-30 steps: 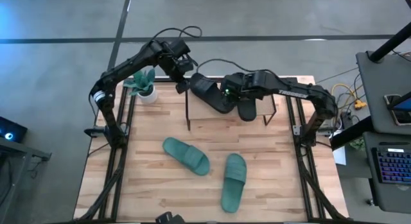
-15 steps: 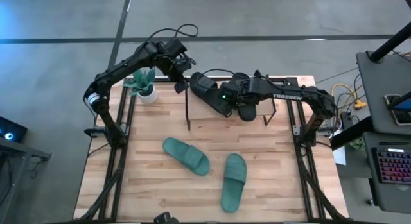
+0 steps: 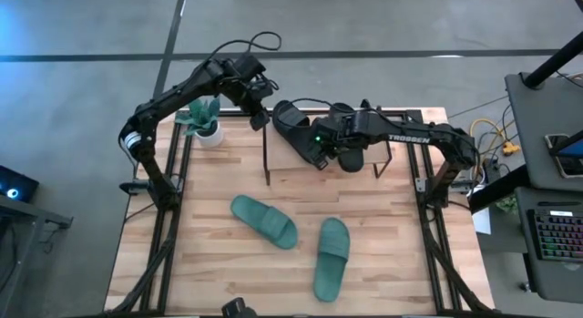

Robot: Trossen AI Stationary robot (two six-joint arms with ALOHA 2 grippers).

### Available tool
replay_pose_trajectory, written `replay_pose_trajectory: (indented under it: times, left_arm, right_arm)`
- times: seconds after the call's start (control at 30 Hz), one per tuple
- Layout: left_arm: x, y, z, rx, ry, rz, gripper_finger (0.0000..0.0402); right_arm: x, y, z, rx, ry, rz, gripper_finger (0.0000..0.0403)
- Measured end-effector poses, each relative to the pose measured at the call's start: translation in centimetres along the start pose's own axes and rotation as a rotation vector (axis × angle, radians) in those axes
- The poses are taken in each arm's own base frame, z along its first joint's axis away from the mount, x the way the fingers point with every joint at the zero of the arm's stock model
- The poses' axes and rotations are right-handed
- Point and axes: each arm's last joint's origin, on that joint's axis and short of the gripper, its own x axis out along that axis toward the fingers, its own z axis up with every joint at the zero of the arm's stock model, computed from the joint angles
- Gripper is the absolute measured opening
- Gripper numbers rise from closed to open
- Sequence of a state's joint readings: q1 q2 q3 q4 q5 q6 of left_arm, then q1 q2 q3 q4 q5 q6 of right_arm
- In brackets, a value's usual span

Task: Pick and place slides into the shelf
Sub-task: Put the black slide on the shelf

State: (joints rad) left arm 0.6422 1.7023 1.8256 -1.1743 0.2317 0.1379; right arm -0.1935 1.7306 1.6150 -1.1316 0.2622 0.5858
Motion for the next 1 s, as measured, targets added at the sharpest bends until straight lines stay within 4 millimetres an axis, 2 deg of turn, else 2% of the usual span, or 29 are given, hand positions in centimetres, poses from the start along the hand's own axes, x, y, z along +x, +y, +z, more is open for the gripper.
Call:
replay_pose_trajectory:
  times: [0.3,0.47,0.77,1.0]
  left_arm:
    - [0.0,0.1,0.5,0.011,-0.047,0.005,0.0176]
    - [0.0,0.1,0.4,0.009,-0.046,0.006,0.0176]
    - [-0.2,0.9,0.3,-0.003,-0.049,0.018,0.0176]
    - [0.7,2.1,0.6,-0.024,-0.055,0.008,0.0176]
  right_arm:
    - [-0.6,0.5,-0.4,-0.020,-0.008,0.028,0.0009]
    - [-2.0,0.0,-0.5,-0.010,-0.060,0.026,0.0009]
    - [-5.7,-2.1,-0.7,0.084,-0.272,-0.112,0.0009]
    - [-6.6,-2.6,-0.9,0.091,-0.302,-0.112,0.0009]
